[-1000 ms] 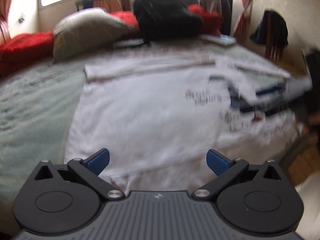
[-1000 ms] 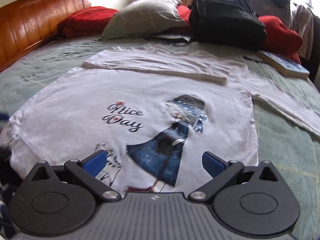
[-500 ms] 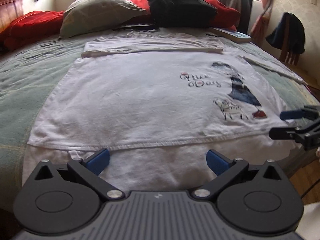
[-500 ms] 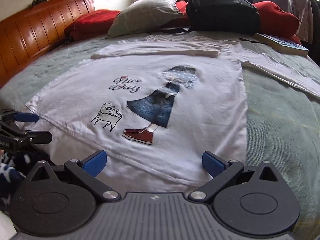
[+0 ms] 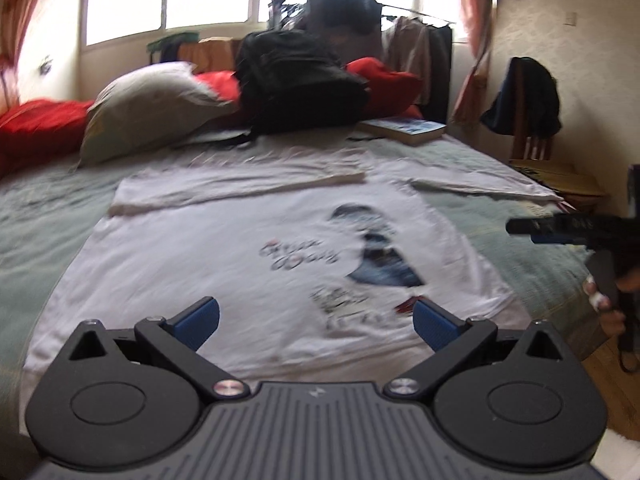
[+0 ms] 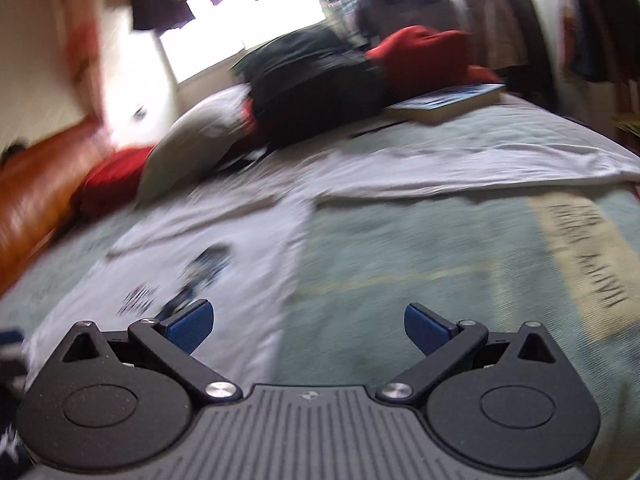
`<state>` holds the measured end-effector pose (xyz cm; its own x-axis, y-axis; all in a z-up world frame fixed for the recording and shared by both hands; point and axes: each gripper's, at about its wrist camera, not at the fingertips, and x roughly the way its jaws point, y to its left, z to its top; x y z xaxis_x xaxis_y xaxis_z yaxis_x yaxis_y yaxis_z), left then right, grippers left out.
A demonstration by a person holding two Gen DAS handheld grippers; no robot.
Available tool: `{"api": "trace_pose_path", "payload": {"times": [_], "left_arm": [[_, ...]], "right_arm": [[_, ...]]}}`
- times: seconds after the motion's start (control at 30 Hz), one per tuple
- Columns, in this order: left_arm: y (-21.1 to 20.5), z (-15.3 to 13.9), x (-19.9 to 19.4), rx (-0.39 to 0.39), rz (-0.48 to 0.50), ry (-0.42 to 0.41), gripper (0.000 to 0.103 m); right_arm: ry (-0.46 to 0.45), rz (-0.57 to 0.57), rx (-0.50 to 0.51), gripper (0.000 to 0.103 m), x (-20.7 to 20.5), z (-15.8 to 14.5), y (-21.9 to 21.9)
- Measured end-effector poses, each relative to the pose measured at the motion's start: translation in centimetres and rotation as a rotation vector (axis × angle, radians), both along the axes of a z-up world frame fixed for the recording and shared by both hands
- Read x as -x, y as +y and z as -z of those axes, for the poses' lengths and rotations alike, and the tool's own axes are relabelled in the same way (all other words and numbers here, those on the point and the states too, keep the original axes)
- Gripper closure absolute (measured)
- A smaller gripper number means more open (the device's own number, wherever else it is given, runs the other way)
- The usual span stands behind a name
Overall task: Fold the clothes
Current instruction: 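Grasp the unfolded side edge of the white T-shirt with the right tool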
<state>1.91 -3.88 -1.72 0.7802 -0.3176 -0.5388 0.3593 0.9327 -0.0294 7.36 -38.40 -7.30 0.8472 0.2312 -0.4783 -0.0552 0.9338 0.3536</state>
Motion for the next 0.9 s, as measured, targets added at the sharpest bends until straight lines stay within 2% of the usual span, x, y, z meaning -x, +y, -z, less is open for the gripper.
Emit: {"api": "trace_pose_path", "payload": {"times": [0.27, 0.43, 0.5, 0.57, 0.73, 0.9], "left_arm": [[-2.9, 1.4, 0.3, -0.051, 0.04, 0.019, 0.001], [-3.7, 1.4, 0.4, -0.075, 0.042, 0.007, 0.001], [-3.8, 1.3, 0.4, -0.074, 0.043, 0.005, 0.001], [-3.9, 1.3, 0.4, -0.079, 0.039, 0.005, 0.001], [-4.0, 1.6, 0.2, -0.091, 0.029, 0.009, 0.001], [-3.9, 1.7, 0.2, -0.099, 0.021, 0.009, 0.001]], "right_arm": [[-0.108, 0.188, -0.089, 0.0, -3.9, 0.1, -10.1], [-0.017, 0.288, -0.235, 0.0, -8.0, 1.7, -15.6], [0.024, 0.299, -0.294, 0.0, -9.3, 2.9, -16.8], [0.015, 0.289, -0.314, 0.0, -10.1, 3.7, -17.2], [-0.017, 0.272, -0.24, 0.0, -12.0, 4.1, -16.9], [-0.032, 0.324, -0.276, 0.0, -14.1, 4.4, -18.3]]}}
